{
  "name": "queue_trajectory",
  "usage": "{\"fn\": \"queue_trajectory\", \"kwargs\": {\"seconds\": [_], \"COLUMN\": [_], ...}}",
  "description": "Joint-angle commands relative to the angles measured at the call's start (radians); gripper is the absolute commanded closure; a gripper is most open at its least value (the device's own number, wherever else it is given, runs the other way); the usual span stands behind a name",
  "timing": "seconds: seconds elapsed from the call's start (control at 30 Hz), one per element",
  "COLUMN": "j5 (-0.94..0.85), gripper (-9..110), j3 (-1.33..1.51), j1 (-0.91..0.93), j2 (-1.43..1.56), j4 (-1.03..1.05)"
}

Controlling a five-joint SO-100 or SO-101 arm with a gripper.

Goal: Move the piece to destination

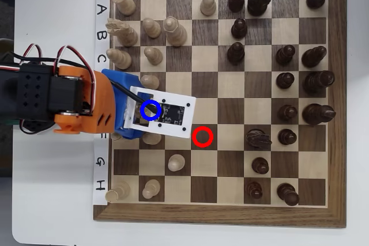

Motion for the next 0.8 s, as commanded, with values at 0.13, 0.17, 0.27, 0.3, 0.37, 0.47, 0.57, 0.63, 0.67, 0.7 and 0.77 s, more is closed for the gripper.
{"fn": "queue_trajectory", "kwargs": {"seconds": [0.13,0.17,0.27,0.3,0.37,0.47,0.57,0.63,0.67,0.7,0.77], "j5": [-0.029,-0.029,-0.040,-0.048,-0.071,-0.147,-0.201,-0.256,-0.295,-0.341,-0.436], "gripper": [78,78,78,78,78,80,84,86,87,88,90], "j3": [-0.265,-0.278,-0.321,-0.342,-0.408,-0.584,-0.850,-1.019,-1.094,-1.169,-1.279], "j1": [-0.037,-0.037,-0.035,-0.032,-0.017,0.021,0.091,0.129,0.146,0.155,0.167], "j2": [0.121,0.118,0.112,0.110,0.107,0.106,0.097,0.084,0.077,0.069,0.064], "j4": [0.041,0.040,0.044,0.052,0.086,0.193,0.255,0.265,0.273,0.282,0.285]}}
